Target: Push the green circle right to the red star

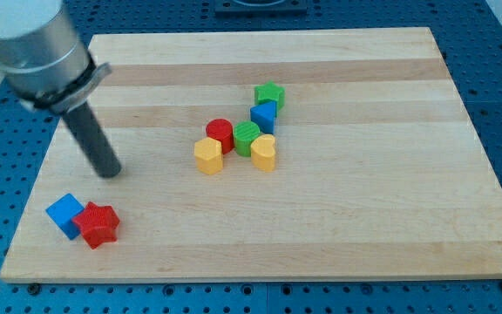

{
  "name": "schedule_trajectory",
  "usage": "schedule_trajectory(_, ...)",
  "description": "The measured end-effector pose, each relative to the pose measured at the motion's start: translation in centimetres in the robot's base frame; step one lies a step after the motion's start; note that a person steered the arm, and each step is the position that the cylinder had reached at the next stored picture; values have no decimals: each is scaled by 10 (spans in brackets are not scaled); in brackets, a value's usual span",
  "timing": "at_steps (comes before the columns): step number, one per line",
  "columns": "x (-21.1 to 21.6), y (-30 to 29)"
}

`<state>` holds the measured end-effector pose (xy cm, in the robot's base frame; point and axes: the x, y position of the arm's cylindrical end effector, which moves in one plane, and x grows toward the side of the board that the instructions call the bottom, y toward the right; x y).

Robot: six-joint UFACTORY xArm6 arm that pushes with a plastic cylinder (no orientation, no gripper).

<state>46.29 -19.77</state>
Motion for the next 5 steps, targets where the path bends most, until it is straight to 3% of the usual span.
schedule_trajectory(1, -46, 35)
schedule_trajectory(3, -85, 191)
schedule_trajectory(5, -100, 207)
